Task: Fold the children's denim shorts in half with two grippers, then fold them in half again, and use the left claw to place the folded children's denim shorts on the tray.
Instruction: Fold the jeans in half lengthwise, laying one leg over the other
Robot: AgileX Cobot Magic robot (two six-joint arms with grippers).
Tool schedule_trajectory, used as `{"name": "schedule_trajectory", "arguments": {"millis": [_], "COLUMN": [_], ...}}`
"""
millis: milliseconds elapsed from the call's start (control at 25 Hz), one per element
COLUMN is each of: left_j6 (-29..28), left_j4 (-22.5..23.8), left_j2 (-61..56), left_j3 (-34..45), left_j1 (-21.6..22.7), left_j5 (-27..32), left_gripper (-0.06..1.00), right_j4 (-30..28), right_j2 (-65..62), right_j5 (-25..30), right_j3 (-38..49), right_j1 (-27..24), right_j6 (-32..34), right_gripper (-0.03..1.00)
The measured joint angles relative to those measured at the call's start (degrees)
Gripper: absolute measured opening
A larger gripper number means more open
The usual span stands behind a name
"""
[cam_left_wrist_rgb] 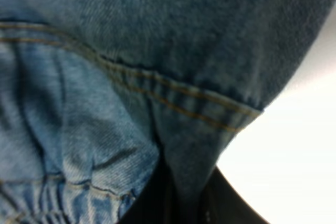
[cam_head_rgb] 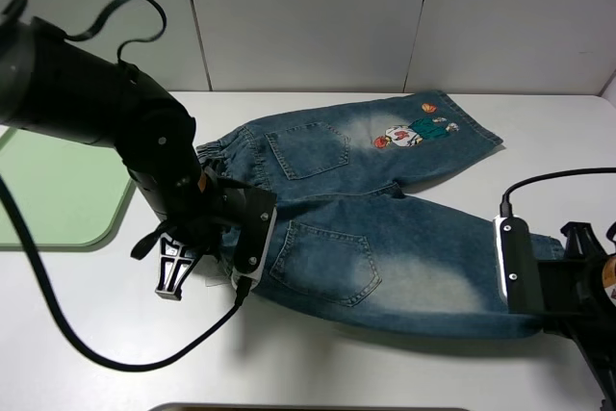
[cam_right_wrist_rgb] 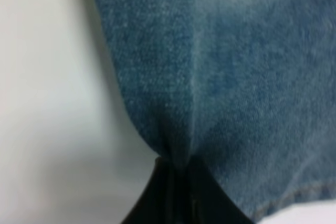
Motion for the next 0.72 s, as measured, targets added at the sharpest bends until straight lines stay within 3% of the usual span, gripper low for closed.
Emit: {"name": "schedule_trajectory", "arguments": {"millis": [240, 720], "left_j6": [-0.3, -0.7], "left_j4": [-0.1, 0.1], "left_j2": [-6.8, -18.9], "left_j3": [0.1, 0.1], "left_j1": [0.0, 0.0], "left_j5": [6.4, 16.5], "left_gripper": [0.04, 0.04], "right_j4": [9.9, 17.1], "right_j2": [-11.0, -15.8], "right_j5": [10.8, 28.2], "right_j3": [-5.5, -18.9], "right_j1": [0.0, 0.0], "right_j6": [0.5, 0.1], "right_gripper": [-0.03, -0.03]}}
